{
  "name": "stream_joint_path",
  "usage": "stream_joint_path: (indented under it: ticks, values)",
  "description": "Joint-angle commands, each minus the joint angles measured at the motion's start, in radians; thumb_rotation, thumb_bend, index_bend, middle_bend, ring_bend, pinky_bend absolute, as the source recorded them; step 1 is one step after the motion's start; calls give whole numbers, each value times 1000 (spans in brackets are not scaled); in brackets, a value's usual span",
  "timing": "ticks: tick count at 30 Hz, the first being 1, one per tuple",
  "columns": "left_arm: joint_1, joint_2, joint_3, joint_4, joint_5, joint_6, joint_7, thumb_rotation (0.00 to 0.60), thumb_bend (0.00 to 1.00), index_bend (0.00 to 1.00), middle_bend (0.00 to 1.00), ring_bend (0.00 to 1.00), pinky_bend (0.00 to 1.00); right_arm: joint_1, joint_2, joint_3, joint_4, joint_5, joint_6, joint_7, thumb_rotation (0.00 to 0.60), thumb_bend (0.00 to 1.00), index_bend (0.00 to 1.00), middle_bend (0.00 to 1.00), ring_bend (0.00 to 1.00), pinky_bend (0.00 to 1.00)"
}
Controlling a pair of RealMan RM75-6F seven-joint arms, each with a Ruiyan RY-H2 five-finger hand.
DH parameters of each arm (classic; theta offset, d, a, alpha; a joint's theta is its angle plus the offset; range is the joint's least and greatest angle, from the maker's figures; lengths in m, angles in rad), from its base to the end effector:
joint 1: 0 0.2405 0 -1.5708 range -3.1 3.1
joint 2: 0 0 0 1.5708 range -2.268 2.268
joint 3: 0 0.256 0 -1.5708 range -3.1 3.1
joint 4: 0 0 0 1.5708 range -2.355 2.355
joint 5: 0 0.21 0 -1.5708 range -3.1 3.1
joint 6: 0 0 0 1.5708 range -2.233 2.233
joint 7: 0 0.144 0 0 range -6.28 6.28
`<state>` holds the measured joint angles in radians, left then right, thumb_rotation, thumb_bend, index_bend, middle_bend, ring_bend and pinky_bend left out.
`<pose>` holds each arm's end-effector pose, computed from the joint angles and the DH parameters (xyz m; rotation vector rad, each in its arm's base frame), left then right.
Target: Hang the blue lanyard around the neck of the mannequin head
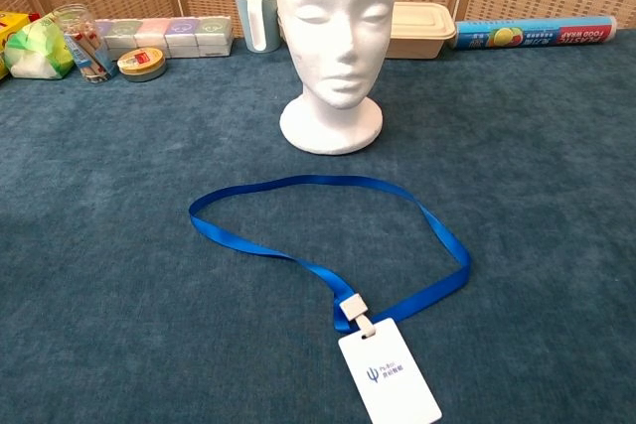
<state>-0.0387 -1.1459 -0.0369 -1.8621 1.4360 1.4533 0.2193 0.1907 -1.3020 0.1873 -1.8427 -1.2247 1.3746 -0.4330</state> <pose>-0.2743 0.1606 0.1286 -1.3499 -1.0456 -0.8553 -0.2478 -0.2267 0.0982 1.3262 -1.0040 0.8466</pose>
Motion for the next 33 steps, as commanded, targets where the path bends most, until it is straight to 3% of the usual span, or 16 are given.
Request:
stream_joint_path:
  ticks: [1, 4, 8, 19, 33]
  values:
    - [-18, -3, -12, 0, -12, -18, 12, 455, 235, 459, 370, 339, 273, 36, -98, 19, 60, -1, 45, -84, 600, 294, 398, 573, 744, 880]
    - [-31, -5, -21, -1, -23, -29, 20, 455, 235, 459, 370, 339, 273, 46, -146, 18, 86, -5, 56, -86, 600, 293, 398, 662, 887, 958]
    - [-51, -12, -32, 4, -39, -49, 30, 458, 236, 459, 369, 339, 273, 61, -189, 10, 112, -28, 55, -71, 600, 292, 405, 773, 992, 1000]
    - [-119, -30, -50, 3, -64, -120, 59, 456, 236, 459, 369, 339, 273, 118, -302, -30, 149, -55, -5, -113, 600, 291, 446, 914, 1000, 1000]
    - [-172, -39, -56, -32, -102, -161, 127, 455, 235, 459, 370, 339, 273, 201, -426, 17, 164, 51, -60, -246, 600, 290, 451, 939, 1000, 1000]
